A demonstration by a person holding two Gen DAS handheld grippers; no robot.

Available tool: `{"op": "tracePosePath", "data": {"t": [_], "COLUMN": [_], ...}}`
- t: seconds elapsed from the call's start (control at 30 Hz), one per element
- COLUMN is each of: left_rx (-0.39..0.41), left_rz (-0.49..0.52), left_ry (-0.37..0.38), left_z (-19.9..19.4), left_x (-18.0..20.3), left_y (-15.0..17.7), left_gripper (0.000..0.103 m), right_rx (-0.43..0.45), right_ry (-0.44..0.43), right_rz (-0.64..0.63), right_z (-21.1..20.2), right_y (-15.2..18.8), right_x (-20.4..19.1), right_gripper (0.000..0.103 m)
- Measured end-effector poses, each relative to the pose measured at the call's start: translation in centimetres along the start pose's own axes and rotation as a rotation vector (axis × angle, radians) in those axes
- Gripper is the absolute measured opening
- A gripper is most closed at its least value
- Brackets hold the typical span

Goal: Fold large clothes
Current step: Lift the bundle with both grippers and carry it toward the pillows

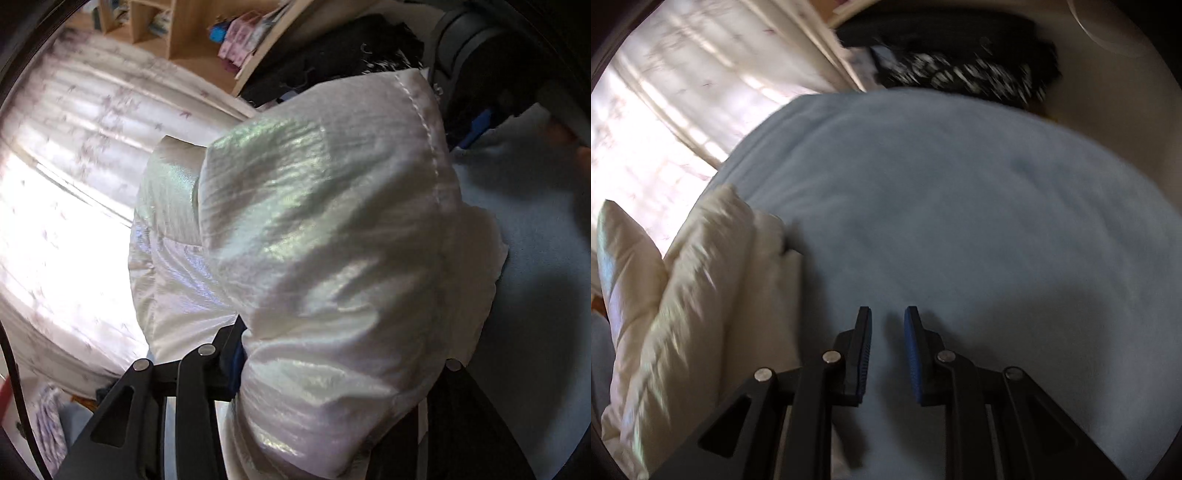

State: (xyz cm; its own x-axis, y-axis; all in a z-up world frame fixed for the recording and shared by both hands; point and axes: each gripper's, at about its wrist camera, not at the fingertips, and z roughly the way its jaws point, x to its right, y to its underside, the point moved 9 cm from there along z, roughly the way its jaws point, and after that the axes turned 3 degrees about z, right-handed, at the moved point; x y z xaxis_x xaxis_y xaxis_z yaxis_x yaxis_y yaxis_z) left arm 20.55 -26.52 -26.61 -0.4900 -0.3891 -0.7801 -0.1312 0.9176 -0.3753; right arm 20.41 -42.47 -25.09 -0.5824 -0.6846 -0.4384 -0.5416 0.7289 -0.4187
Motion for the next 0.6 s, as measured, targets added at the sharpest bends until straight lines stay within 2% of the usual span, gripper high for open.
{"op": "tracePosePath", "data": {"t": [0.1, 0.2, 0.27, 0.33, 0.37, 0.43, 0.6], "left_rx": [-0.001, 0.003, 0.011, 0.027, 0.037, 0.057, 0.117], "left_rz": [0.031, 0.019, -0.013, -0.041, -0.045, -0.049, -0.119], "left_ry": [-0.011, 0.023, 0.081, 0.145, 0.172, 0.233, 0.385], "left_z": [0.5, -0.9, -1.0, -1.8, -2.2, -3.4, -7.3], "left_x": [0.0, -0.7, -1.5, -2.0, -2.2, -2.3, -3.6], "left_y": [1.0, 1.9, 0.2, 0.3, 0.2, 0.2, 1.1], "left_gripper": [0.045, 0.057, 0.076, 0.083, 0.089, 0.092, 0.092], "right_rx": [-0.015, -0.012, -0.008, 0.004, 0.014, 0.036, 0.056], "right_ry": [0.005, -0.008, -0.035, -0.049, -0.053, -0.063, -0.123], "right_rz": [0.005, -0.005, -0.015, -0.032, -0.041, -0.059, -0.079], "right_z": [0.3, -0.8, -1.7, -2.9, -3.3, -4.4, -6.7], "right_y": [0.8, 1.4, 1.5, 1.9, 1.6, 1.4, 0.6], "right_x": [1.0, 0.3, -0.3, -0.9, -1.2, -2.1, -4.1], "right_gripper": [0.018, 0.018, 0.021, 0.033, 0.035, 0.040, 0.041]}}
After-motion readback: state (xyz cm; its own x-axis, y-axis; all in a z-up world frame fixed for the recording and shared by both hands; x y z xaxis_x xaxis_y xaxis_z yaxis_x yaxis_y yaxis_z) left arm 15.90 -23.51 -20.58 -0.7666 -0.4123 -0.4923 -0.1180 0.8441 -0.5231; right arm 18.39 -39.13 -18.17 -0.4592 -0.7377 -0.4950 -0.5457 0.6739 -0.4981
